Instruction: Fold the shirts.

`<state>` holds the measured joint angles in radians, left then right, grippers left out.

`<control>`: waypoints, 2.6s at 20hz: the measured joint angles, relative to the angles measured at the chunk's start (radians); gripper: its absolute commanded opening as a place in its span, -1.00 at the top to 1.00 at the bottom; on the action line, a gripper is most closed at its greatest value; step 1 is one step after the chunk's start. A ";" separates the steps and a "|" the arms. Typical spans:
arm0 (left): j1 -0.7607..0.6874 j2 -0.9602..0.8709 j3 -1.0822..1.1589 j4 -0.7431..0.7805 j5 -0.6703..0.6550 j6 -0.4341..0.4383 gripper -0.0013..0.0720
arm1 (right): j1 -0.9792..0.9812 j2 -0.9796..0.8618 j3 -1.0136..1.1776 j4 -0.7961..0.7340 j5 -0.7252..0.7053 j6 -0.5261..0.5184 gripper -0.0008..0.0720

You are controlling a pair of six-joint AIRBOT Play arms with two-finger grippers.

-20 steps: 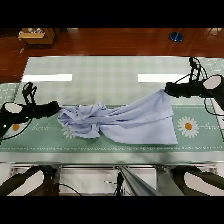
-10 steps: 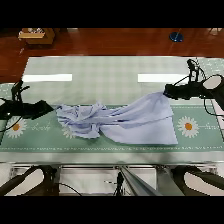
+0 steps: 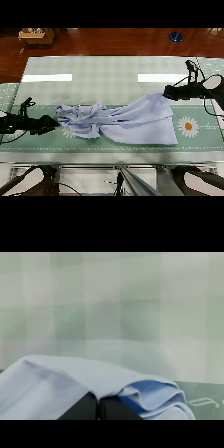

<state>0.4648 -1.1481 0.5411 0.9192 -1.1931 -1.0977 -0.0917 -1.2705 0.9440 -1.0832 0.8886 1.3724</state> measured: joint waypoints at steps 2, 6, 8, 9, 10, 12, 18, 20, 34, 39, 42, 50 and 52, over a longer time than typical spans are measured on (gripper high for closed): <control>-0.033 -0.020 -0.010 -0.027 0.028 0.007 -0.30 | 0.000 0.000 0.000 0.000 0.008 -0.001 0.95; -0.111 -0.081 -0.017 -0.090 0.077 0.010 -0.29 | 0.000 0.000 0.000 0.000 0.028 -0.002 0.95; -0.134 -0.102 -0.018 -0.126 0.135 0.010 -0.24 | 0.000 0.000 0.000 0.000 0.048 -0.002 0.95; -0.141 -0.108 -0.016 -0.135 0.147 0.008 -0.24 | 0.000 0.000 0.000 0.000 0.059 -0.002 0.95; -0.144 -0.113 -0.013 -0.138 0.144 0.006 -0.24 | 0.000 0.000 0.000 0.000 0.068 -0.003 0.95; -0.145 -0.119 -0.008 -0.140 0.143 0.005 -0.23 | 0.000 0.000 0.000 0.000 0.080 -0.003 0.95; -0.133 -0.124 -0.003 -0.134 0.231 0.012 0.90 | 0.000 0.000 0.000 0.000 0.093 -0.006 0.95; -0.132 -0.125 -0.002 -0.137 0.230 0.027 0.90 | 0.000 0.000 0.000 -0.002 0.094 -0.006 0.95; -0.129 -0.113 0.033 -0.138 0.088 0.063 0.90 | -0.055 0.055 0.002 -0.323 0.153 0.050 -0.22; -0.129 -0.113 0.034 -0.142 0.078 0.065 0.90 | -0.265 -0.005 0.002 -0.132 0.256 -0.047 -0.21; -0.129 -0.113 0.034 -0.142 0.077 0.066 0.90 | -0.332 -0.058 0.001 -0.052 0.327 -0.095 -0.21; -0.129 -0.113 0.034 -0.142 0.077 0.065 0.90 | -0.370 -0.171 -0.014 0.043 0.377 -0.135 -0.16; -0.129 -0.113 0.034 -0.142 0.076 0.064 0.90 | -0.372 -0.180 -0.034 0.065 0.356 -0.138 -0.11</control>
<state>0.3363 -1.2606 0.5747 0.7769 -1.1168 -1.0332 -0.4641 -1.4502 0.9100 -1.0183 1.2442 1.2343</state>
